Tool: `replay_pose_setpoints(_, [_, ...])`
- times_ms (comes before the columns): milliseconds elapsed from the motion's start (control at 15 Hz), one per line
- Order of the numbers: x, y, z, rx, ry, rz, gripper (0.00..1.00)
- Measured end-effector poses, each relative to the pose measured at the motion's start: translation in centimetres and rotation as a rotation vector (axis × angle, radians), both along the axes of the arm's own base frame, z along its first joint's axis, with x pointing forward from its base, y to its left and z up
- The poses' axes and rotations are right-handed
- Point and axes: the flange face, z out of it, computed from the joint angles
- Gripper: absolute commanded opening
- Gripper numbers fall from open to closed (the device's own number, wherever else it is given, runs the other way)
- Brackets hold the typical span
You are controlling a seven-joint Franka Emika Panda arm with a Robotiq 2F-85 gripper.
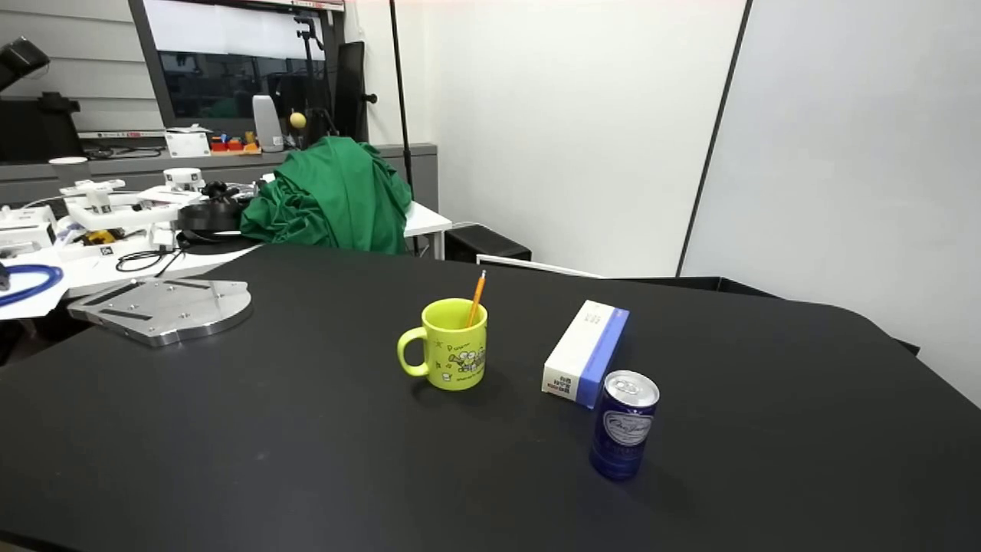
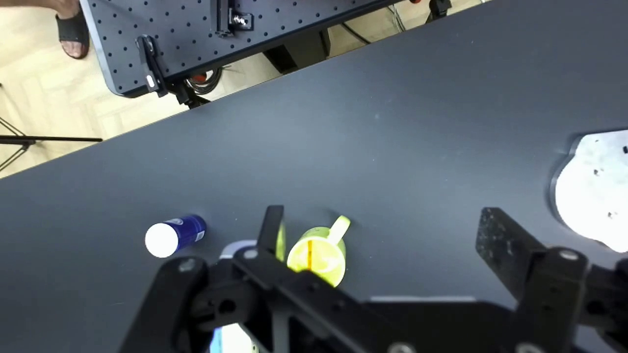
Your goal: Take out the object from the mug and put it on the table
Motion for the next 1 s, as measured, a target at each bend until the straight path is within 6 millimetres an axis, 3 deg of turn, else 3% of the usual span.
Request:
replay_pose_setpoints(267, [2.6,-9.2,-2.1,0.051,0.001,-0.1,1.0])
replay_pose_setpoints(467, [4.4,-14.5,-4.5,0.172,0.049,-0.151,1.0])
replay_pose_setpoints(667, [6.5,-17.1,-6.9,0.299,0.129,-0.181,1.0])
replay_pose_setpoints(1000, [11.0,-18.4,-9.8,0.421,0.147,-0.219,1.0])
